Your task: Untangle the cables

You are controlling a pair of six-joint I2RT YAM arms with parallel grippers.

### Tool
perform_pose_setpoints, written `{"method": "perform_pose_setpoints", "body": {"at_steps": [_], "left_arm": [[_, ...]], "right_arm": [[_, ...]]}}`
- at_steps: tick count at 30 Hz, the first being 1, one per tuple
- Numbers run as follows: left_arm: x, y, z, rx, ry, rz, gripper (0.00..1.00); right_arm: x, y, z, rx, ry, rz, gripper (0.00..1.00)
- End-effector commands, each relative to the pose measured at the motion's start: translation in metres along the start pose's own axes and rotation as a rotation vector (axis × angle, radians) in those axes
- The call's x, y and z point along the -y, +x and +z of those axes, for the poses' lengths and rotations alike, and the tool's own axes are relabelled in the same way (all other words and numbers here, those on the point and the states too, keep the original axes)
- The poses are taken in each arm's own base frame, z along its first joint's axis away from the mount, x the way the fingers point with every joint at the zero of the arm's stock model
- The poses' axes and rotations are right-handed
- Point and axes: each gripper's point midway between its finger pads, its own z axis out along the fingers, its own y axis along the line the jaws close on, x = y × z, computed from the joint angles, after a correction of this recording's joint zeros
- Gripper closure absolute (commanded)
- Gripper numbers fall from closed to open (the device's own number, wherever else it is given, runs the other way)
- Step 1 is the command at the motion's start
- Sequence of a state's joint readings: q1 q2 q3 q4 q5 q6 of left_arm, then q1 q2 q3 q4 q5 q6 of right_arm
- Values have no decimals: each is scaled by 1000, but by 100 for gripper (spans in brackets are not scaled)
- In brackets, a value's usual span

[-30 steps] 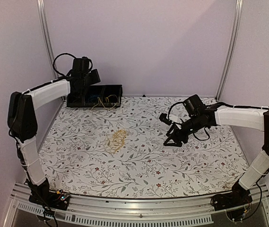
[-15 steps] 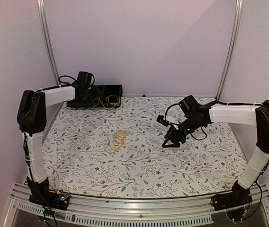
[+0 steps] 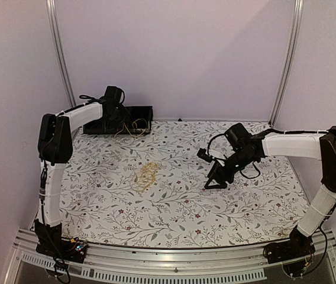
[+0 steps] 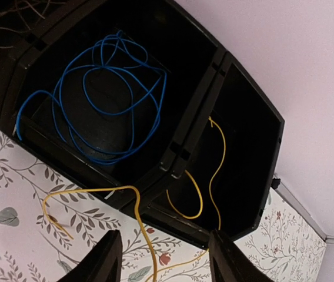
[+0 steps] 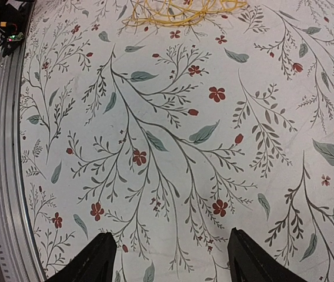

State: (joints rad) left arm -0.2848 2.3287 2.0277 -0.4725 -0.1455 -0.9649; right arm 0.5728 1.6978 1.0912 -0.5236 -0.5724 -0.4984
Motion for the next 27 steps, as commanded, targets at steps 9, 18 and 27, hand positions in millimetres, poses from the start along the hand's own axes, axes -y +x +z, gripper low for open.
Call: {"method": "perform_pose_setpoints", "body": {"at_steps": [9, 18, 27], "left_arm": [[-17, 20, 12, -100, -44, -56, 92], [43, -1, -23, -37, 133, 3, 100], [106, -12, -19, -18, 354, 25, 100]], "right_arm": [[0, -6, -8, 26, 17, -24, 30], [1, -5, -5, 24, 9, -19, 30], [0, 2, -2, 8, -1, -5, 30]]}}
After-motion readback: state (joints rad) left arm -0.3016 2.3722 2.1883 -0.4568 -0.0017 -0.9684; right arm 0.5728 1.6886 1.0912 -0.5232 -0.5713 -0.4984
